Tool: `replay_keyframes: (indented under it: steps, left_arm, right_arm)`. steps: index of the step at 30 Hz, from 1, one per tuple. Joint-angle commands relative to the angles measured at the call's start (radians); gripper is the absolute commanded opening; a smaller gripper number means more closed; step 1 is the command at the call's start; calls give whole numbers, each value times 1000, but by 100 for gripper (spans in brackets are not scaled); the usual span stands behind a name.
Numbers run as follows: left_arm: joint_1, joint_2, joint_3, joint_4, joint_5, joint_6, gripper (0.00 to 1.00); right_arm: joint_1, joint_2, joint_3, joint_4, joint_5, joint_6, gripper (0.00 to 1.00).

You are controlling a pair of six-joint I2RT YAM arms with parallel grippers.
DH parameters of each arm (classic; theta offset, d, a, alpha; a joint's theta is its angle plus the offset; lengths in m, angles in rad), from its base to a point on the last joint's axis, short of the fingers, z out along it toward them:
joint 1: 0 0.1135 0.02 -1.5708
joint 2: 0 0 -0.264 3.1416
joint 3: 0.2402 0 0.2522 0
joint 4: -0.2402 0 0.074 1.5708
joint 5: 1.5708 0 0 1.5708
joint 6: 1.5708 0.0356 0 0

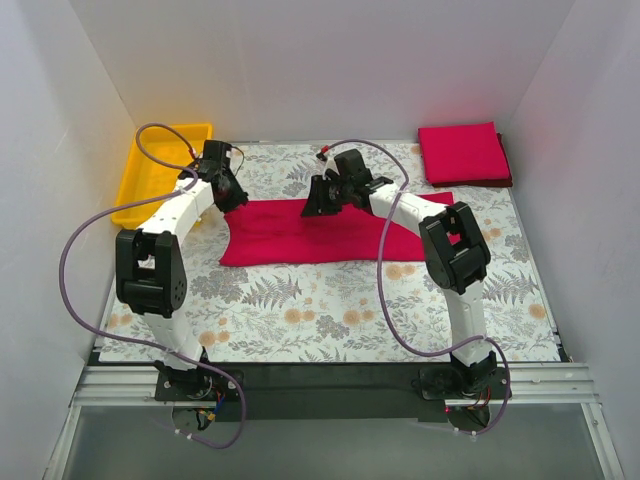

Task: Fold and stack the t-shirts
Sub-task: Fold the tshirt

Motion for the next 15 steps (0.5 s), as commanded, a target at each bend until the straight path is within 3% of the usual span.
replay_keyframes:
  steps: [1, 4, 8, 15]
  left_arm:
    - [6, -62, 16, 67, 61, 10, 21]
    - [6, -12, 6, 115, 104, -4, 5]
    - [6, 77, 11, 153, 113, -24, 1]
    - [28, 223, 23, 187, 11, -41, 0]
  right_arm:
    - [-6, -20, 44, 122, -115, 28, 36]
    - [-4, 37, 69, 193, -171, 71, 36]
    - [-9, 112, 77, 245, -186, 97, 35]
    - [-79, 184, -31, 315, -143, 102, 35]
